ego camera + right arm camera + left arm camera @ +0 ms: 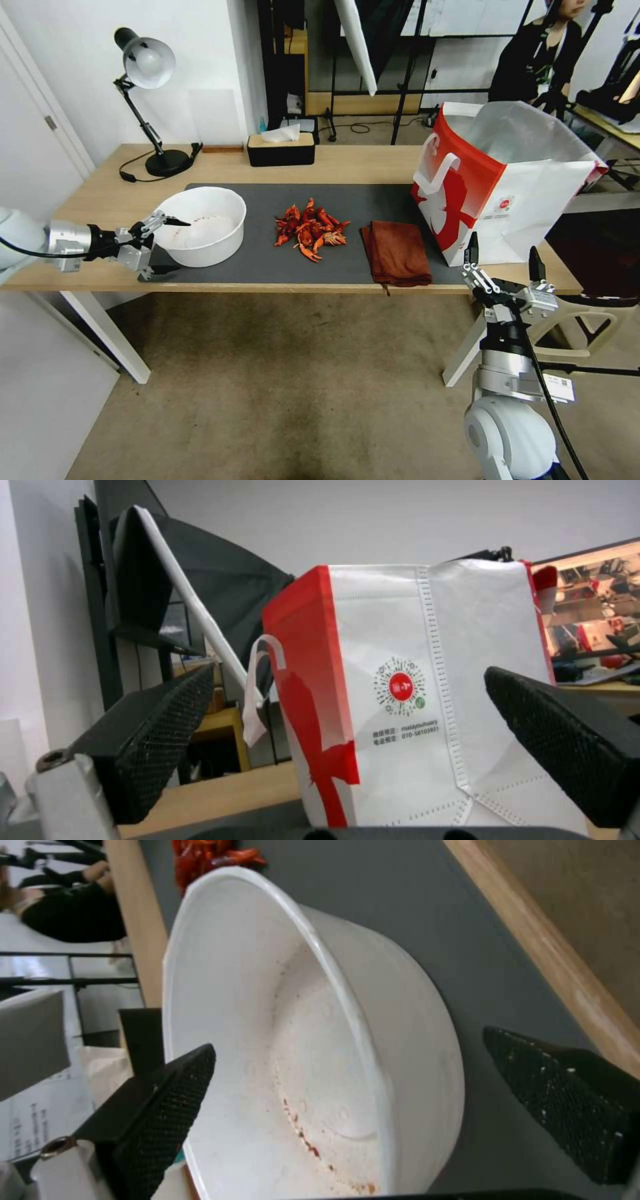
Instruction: Sweep shrimp from table into container with towel, then put container into takeout bag.
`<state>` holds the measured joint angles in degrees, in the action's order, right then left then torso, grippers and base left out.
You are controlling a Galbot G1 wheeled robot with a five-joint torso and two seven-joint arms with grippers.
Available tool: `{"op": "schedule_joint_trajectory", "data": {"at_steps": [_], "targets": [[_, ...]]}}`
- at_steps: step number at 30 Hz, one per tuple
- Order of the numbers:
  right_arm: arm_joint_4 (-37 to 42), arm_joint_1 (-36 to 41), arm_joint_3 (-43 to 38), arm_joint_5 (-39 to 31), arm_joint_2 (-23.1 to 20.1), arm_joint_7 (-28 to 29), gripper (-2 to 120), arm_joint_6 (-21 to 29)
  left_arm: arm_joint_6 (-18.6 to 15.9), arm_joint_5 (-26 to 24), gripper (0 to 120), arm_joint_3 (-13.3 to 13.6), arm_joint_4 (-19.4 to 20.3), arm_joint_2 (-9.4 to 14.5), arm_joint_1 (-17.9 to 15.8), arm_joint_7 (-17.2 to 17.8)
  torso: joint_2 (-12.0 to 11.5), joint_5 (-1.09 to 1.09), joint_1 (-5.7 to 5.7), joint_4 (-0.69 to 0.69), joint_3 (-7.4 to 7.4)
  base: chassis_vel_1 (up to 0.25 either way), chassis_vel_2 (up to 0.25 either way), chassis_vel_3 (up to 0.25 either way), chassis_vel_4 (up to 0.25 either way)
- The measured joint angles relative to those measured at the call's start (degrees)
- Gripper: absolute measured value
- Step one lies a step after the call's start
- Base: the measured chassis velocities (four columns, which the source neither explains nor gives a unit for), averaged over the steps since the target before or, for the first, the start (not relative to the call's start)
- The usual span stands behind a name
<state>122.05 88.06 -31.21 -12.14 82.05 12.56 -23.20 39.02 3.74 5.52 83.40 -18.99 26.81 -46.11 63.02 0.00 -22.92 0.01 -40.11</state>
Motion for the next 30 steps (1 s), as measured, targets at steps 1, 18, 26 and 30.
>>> {"op": "schedule_joint_trajectory", "data": {"at_steps": [1,18,26,30], "targets": [[0.01,0.05,0.0,0.02,0.04,0.01,100,-0.01,0.03,0.1,100,0.16,-0.17,-0.14,-0.62,-0.93,0.0,0.0,0.0,0.0,0.0,0.0,0.0,0.0,0.0],[0.61,0.37,0.08,0.6,0.56,0.31,100,-0.13,1.14,3.46,100,4.1,-2.67,-4.36,-10.82,-15.3,0.0,0.0,0.0,0.0,0.0,0.0,0.0,0.0,0.0],[0.64,0.27,0.18,0.7,0.69,0.41,100,-0.09,1.68,4.68,96,4.76,-5.58,-7.52,-14.04,-20.97,0.0,0.01,0.0,-0.03,0.0,0.0,0.0,0.0,0.0],[0.79,0.29,0.13,0.69,0.54,0.51,100,0.03,1.71,4.79,93,5.0,-6.1,-8.02,-14.52,-23.04,0.0,0.0,0.01,0.0,0.0,0.0,0.0,0.0,0.0]]}}
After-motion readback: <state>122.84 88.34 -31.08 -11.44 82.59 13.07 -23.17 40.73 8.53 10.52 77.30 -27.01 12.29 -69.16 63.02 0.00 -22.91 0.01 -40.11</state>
